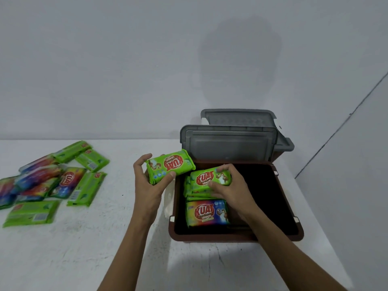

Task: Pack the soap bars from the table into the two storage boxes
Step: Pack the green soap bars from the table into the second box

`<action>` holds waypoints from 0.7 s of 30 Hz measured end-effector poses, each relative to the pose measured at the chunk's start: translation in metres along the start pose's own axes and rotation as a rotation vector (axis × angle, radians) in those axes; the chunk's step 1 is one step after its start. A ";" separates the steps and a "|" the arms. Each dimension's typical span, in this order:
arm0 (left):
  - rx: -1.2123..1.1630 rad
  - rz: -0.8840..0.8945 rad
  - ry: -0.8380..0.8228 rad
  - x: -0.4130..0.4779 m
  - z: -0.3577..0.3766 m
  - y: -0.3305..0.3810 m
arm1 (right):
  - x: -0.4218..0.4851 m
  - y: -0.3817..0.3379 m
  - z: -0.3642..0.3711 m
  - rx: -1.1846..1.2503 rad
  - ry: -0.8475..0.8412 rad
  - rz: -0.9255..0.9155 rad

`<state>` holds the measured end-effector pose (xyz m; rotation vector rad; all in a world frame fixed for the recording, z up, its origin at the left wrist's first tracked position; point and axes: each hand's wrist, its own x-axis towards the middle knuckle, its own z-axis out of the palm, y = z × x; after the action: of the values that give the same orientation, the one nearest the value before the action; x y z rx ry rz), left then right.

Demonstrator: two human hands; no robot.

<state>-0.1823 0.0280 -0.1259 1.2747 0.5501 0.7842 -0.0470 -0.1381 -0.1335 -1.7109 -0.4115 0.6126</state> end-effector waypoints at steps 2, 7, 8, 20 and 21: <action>0.001 -0.003 -0.007 0.000 0.001 -0.001 | -0.001 0.000 -0.003 -0.330 0.000 -0.042; 0.016 -0.011 -0.024 0.002 0.003 -0.003 | -0.002 0.001 -0.002 -0.888 -0.014 -0.094; 0.018 -0.014 -0.029 0.002 0.004 -0.004 | -0.002 0.000 -0.002 -0.920 -0.018 -0.110; 0.022 -0.050 -0.115 -0.001 0.008 0.003 | 0.005 -0.012 -0.020 -0.993 0.098 -0.173; 0.015 -0.057 -0.134 -0.001 0.008 0.005 | 0.005 -0.016 -0.022 -0.858 0.134 -0.210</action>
<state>-0.1778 0.0223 -0.1196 1.3098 0.4830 0.6428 -0.0291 -0.1486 -0.1154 -2.4548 -0.8238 0.1510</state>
